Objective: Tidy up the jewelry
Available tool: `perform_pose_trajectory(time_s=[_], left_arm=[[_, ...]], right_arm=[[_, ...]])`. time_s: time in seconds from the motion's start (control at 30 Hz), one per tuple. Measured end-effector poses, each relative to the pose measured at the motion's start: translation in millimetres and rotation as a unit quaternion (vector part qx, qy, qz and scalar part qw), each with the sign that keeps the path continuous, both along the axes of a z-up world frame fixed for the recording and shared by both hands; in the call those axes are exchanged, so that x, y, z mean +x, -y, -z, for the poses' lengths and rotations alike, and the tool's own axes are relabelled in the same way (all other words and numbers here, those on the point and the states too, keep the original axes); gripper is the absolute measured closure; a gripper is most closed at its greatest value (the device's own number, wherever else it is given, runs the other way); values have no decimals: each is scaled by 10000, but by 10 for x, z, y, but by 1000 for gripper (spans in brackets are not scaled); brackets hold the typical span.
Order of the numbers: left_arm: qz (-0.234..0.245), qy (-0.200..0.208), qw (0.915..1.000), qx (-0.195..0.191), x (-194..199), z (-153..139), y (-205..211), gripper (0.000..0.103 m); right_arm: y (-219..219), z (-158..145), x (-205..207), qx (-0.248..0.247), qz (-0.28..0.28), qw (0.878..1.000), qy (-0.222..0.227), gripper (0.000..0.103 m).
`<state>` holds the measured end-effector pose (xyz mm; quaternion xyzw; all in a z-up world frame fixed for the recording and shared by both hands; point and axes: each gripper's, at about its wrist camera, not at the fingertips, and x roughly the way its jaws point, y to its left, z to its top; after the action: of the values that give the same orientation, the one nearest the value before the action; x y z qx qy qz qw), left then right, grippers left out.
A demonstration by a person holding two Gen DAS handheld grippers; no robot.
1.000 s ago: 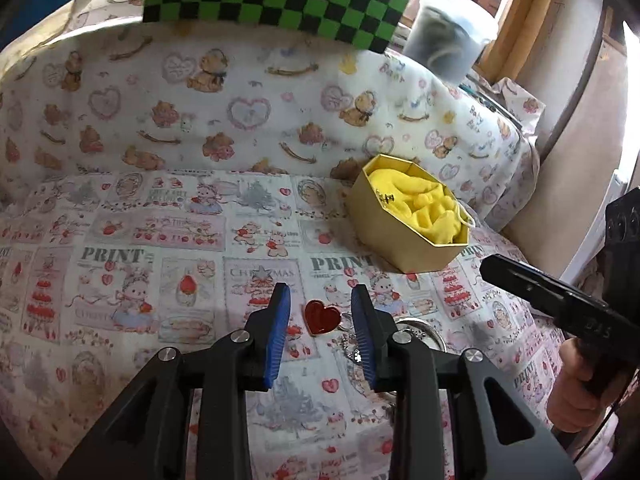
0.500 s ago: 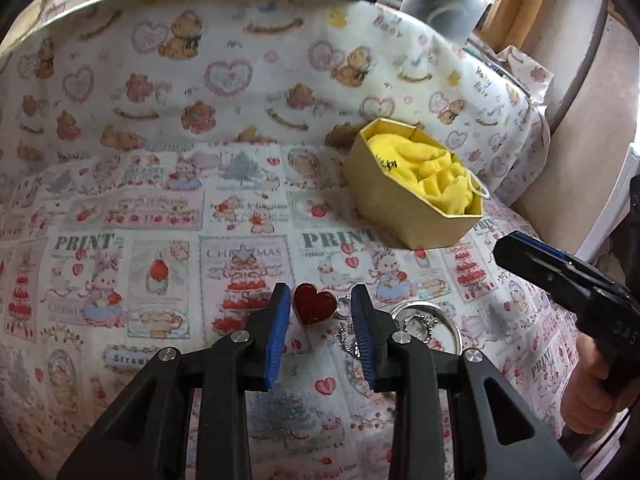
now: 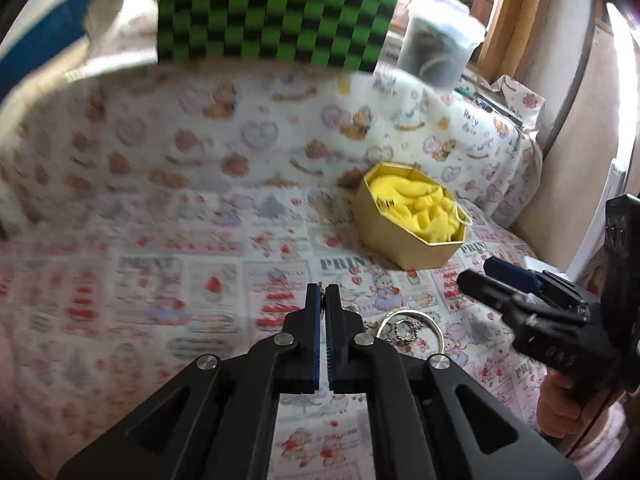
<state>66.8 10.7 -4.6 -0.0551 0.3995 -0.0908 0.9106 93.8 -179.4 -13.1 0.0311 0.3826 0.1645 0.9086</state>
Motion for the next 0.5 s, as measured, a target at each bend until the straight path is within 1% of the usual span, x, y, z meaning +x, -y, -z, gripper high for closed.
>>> perform_pose_trajectory(time_s=[0.1,0.13,0.17,0.23,0.27,0.3,0.37,0.4,0.47,0.5], left_arm=[[-246,462,9963,674,-146,-121,108,102],[-333,584,9947,780,-172,-143,118,102],[-412,670,9935,820,-190,-160,121,102],[-593,721,9926,773,-203,-174,87,102],[-695,737,9920,748,-207,-176,72,102],[-730,764,9918,713,-211,-184,61,102],[-783,826,9915,629,-235,-208,27,102],[-821,846,9912,599,-247,-215,15,102],[-806,839,9912,627,-229,-218,-1,102],[-813,834,9910,657,-239,-218,8,102]], right_arm=[[-143,54,-53,-112,-240,9996,-18,48],[-214,84,-73,-159,-376,9991,-62,48],[-258,104,-81,-185,-463,9987,-97,47],[-374,151,-118,-319,-594,9977,-111,40],[-409,166,-135,-373,-612,9974,-83,33],[-458,180,-160,-465,-643,9968,-22,30],[-533,202,-195,-628,-684,9957,49,28],[-576,220,-203,-736,-714,9947,47,24],[-630,258,-194,-884,-708,9936,-28,21],[-650,281,-184,-934,-694,9932,-65,21]])
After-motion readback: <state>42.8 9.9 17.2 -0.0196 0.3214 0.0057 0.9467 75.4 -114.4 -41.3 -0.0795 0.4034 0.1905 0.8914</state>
